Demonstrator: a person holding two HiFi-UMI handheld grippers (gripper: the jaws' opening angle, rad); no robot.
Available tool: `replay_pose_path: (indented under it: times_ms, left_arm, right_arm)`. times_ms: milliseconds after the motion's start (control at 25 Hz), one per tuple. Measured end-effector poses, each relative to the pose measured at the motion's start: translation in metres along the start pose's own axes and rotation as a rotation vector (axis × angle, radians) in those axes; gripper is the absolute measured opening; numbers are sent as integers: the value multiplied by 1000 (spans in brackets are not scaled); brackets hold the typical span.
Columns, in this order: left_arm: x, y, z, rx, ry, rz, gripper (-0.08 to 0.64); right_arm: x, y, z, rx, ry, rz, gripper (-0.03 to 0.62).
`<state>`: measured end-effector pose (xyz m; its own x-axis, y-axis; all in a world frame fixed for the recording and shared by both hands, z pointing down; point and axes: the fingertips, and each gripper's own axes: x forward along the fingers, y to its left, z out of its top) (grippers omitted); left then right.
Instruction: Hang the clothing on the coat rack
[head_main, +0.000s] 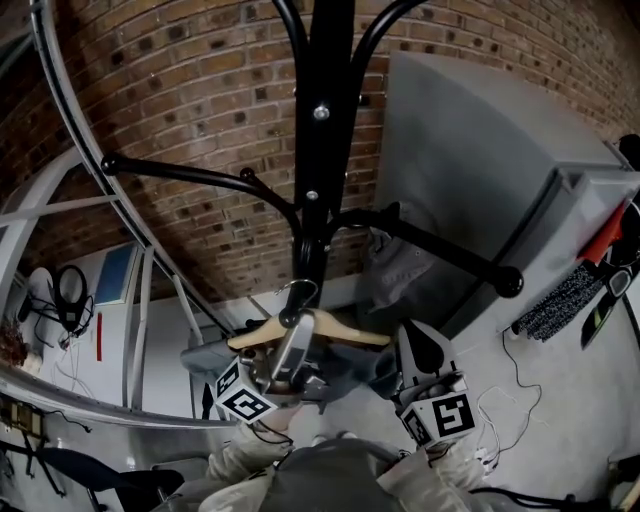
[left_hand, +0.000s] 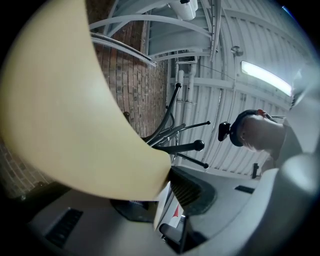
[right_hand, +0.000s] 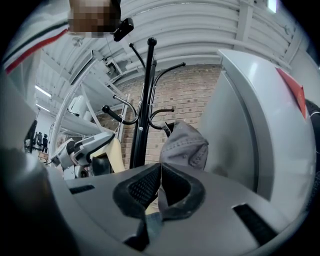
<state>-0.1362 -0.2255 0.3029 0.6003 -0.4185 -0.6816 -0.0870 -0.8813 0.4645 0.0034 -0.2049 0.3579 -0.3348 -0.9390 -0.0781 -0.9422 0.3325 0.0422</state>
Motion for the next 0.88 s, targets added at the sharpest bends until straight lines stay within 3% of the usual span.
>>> replay_pose_path:
  times_ms: [400,880]
  left_arm:
    - [2,20,-2,-12,-11,22,104]
    - [6,27,-5,-2,7,-30,104]
  right_arm:
    - [9,-3,-3,12,1,10,25]
    - [18,-6,-10,20,13,33,25]
